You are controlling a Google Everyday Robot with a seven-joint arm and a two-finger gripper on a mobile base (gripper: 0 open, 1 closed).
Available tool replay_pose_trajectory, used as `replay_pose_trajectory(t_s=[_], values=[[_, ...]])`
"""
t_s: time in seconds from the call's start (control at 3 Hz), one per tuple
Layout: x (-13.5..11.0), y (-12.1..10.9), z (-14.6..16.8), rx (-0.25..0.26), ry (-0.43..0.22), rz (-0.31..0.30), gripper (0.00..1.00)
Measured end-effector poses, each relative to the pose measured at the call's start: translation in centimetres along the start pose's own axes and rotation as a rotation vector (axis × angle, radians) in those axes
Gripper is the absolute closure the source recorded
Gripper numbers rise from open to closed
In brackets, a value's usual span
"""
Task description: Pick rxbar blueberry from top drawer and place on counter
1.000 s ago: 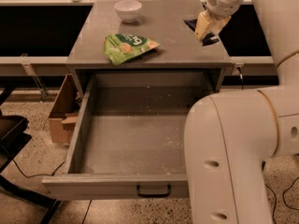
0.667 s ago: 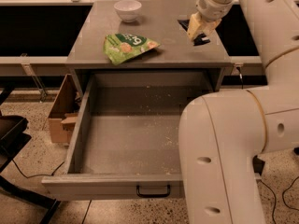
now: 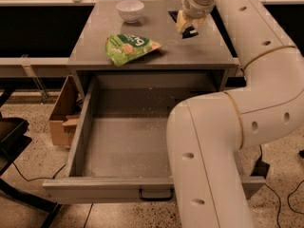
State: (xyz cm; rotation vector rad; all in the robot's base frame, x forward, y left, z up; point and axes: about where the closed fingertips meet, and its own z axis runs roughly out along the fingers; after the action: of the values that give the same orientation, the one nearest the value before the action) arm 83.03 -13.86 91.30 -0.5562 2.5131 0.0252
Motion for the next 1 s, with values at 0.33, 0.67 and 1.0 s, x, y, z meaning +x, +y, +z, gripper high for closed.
replay_pose_trajectory(t_s=[0.33, 0.67, 1.0], values=[[-2.6, 0.3, 2.1, 0.053, -0.054, 0.008, 1.0], [-3.0, -0.1, 5.3, 0.119, -0.044, 0.045, 1.0], [-2.1, -1.4, 8.3, 0.194, -0.007, 0.093, 1.0]])
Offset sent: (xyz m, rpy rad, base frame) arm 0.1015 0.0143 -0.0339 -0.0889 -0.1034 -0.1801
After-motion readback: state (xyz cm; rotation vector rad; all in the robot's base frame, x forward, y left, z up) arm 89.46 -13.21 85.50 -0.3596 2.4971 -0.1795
